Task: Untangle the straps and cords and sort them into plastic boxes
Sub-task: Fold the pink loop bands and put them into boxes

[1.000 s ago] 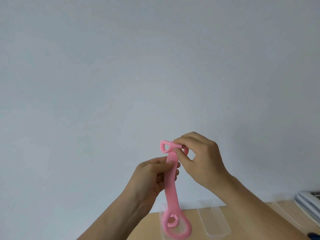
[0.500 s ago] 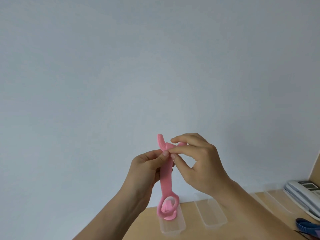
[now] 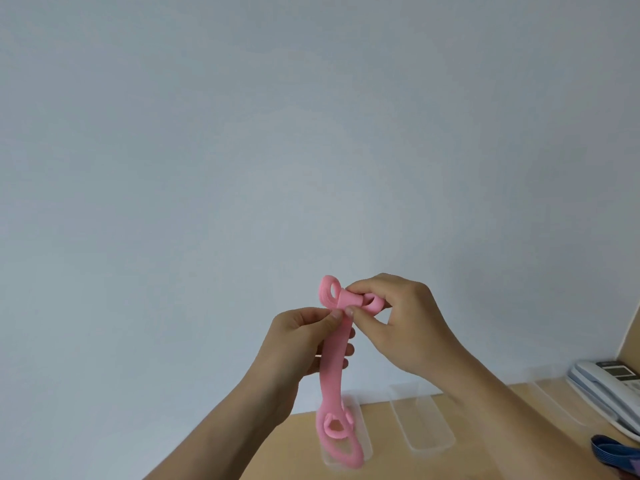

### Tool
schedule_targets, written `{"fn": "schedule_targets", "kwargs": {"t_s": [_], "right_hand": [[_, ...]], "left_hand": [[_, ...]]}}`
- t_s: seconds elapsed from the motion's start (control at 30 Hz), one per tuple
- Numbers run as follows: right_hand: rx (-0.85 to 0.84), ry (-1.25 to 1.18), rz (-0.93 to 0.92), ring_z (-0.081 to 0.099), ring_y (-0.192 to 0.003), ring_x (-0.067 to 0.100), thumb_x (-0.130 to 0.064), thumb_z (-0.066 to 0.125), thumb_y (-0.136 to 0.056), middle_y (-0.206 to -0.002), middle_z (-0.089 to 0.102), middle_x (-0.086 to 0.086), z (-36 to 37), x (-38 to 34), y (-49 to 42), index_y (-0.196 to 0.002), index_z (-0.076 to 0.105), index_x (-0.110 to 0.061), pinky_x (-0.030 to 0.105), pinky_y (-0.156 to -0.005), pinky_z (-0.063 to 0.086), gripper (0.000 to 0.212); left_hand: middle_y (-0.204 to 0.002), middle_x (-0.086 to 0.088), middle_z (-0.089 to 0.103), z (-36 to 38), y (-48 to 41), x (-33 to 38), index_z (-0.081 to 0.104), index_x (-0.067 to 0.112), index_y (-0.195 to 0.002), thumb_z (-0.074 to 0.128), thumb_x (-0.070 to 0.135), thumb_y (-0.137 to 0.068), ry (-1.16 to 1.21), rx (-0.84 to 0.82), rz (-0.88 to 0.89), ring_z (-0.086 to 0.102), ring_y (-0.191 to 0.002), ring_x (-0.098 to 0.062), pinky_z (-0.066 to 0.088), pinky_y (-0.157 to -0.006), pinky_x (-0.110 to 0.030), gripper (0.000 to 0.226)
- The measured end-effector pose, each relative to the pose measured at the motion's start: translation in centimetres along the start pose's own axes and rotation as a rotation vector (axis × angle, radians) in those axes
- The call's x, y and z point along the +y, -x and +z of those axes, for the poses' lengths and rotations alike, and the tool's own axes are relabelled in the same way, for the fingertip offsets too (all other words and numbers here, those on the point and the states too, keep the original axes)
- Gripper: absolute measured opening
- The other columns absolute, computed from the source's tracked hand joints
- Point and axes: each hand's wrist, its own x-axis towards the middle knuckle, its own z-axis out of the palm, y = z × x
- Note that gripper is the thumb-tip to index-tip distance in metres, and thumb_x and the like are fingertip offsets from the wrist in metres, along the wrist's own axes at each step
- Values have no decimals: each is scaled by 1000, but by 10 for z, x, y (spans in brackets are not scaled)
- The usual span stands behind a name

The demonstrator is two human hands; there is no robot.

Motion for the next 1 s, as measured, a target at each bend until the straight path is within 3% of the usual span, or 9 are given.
{"fn": "schedule_targets", "kwargs": {"t_s": [0.1,0.27,0.43,0.53,0.63,0.7,0.83,0.93,1.0], "right_hand": [[42,51,-67,58,-73,14,-8,76,-85,-75,65,-7,6,1,2,-86,75,-18,31,-69,49,10],[105,165,-148,56,-75,11,-4,79,-80,-85,67,-6,9,3,5,-93,74,-15,30,-70,50,18],[175,170,-214,62,-77,20,4,81,-70,-83,66,-2,16,3,7,-87,74,-10,33,-67,52,23],[125,104,-199,65,-81,22,6,81,-70,-87,67,1,16,4,7,-88,76,-10,37,-68,54,24],[31,-10,-169,65,-87,16,-2,76,-79,-94,66,-1,14,2,11,-93,79,-12,33,-76,53,18],[-5,-83,-151,64,-85,14,-2,72,-84,-92,65,-2,14,2,12,-92,80,-12,33,-75,53,16],[15,-170,-84,65,-80,16,0,74,-85,-87,65,-3,13,4,9,-92,79,-13,35,-71,56,15],[-51,-175,26,63,-92,12,-11,74,-86,-99,64,-9,13,8,8,-111,70,-20,29,-73,56,27],[-133,-129,80,62,-94,8,-18,72,-89,-103,63,-11,11,11,7,-113,69,-24,26,-71,55,25]], "left_hand": [[-100,-12,79,-4,0,2,82,12,-97,75,45,-87,-10,-29,-14,77,-87,-29,64,-74,-39,35],[-103,-9,79,-8,-3,4,81,26,-106,60,80,-80,-30,-91,-19,77,-97,-29,61,-88,-43,64],[-103,-13,78,-9,-4,3,81,17,-106,62,53,-89,109,-72,-29,74,-89,-25,61,-84,-40,44],[-105,-14,77,-9,-3,-2,81,10,-102,63,37,-85,186,-47,-53,71,-90,-27,59,-91,-46,36],[-110,-16,77,-9,-1,-1,80,8,-102,58,27,-89,144,-66,-33,69,-96,-25,56,-99,-49,32],[-113,-26,72,-10,0,-1,78,4,-106,62,24,-85,122,-68,-6,69,-100,-28,55,-100,-51,33],[-114,-24,74,-7,1,-3,79,5,-105,67,21,-80,97,-53,33,72,-105,-33,58,-96,-46,32],[-108,-22,75,-5,1,-2,78,8,-108,66,21,-78,88,-21,56,74,-101,-31,59,-91,-40,34],[-108,-19,77,-5,-2,-2,71,11,-118,69,20,-75,114,8,47,75,-102,-33,60,-94,-42,44]]}}
